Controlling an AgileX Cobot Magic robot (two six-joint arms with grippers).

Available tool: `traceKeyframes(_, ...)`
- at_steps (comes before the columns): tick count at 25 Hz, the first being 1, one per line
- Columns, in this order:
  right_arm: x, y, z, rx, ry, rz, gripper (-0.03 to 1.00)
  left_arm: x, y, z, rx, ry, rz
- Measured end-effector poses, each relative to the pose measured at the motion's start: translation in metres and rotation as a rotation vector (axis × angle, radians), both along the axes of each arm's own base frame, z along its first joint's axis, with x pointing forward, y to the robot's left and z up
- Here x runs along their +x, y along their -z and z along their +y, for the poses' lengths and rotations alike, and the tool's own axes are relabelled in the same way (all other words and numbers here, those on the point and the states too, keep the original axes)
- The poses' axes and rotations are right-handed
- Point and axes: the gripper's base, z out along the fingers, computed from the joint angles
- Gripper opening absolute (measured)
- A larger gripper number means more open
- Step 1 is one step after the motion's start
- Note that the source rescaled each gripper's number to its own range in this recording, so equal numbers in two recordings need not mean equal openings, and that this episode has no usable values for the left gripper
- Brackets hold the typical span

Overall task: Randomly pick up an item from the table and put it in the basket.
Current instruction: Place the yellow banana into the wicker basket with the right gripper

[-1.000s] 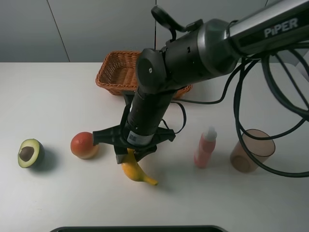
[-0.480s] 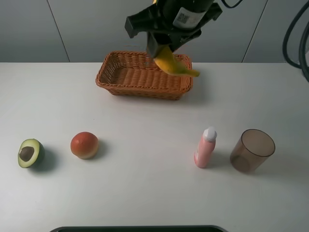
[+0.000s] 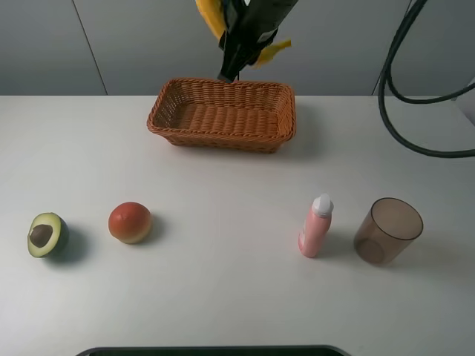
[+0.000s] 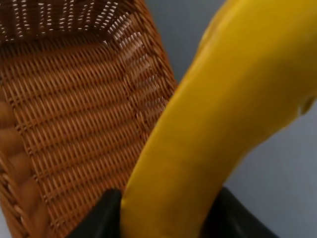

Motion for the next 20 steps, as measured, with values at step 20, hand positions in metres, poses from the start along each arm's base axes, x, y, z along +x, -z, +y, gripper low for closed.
traceKeyframes(20, 0.032, 0.133, 0.018, -0.200, -0.080, 0.135, 0.00, 0.000, 0.000, 0.000, 0.000, 0.000, 0.000)
